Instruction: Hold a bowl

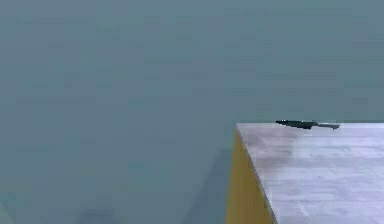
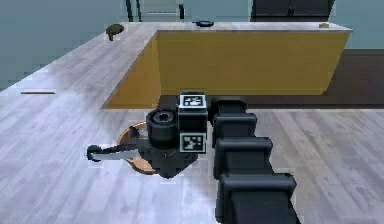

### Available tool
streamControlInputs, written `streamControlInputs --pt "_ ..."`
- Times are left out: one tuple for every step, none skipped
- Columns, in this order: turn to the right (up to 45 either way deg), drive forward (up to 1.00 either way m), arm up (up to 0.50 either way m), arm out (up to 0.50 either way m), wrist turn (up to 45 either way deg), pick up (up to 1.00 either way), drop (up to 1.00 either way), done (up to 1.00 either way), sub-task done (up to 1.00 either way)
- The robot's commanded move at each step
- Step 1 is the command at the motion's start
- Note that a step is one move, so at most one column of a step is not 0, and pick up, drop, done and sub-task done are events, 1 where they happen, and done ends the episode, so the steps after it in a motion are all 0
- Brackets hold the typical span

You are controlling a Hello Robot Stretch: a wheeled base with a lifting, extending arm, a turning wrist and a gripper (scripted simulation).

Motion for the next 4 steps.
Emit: streamControlInputs --pt "0.0 0.00 0.00 0.00 27.0 0.00 0.00 0.00 0.00" --pt "0.0 0.00 -0.08 0.00 0.0 0.00 0.00 0.00 0.00" --pt "0.0 0.00 0.00 0.00 0.0 1.00 0.00 0.00 0.00" --pt "0.0 0.00 0.08 0.00 0.0 0.00 0.00 0.00 0.00"
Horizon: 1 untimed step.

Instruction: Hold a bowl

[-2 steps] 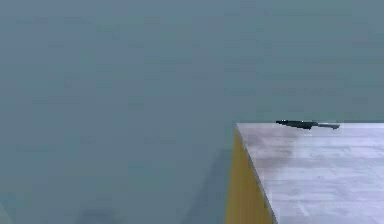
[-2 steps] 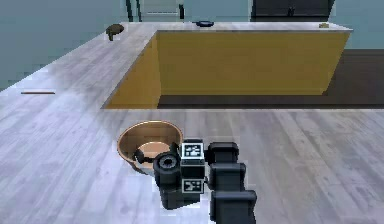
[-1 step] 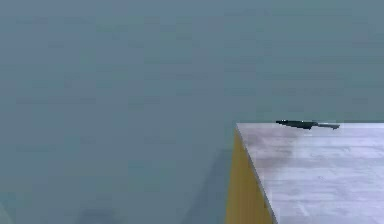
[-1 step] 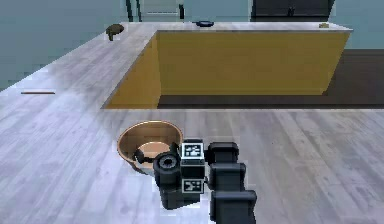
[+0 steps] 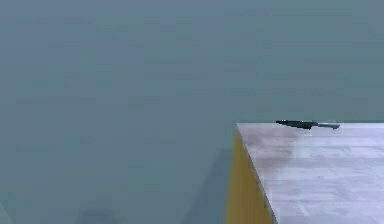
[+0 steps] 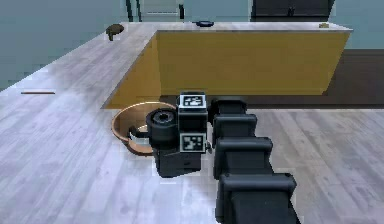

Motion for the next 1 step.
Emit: streamControlInputs --pt "0.0 0.00 0.00 0.00 0.0 0.00 0.00 1.00 0.00"
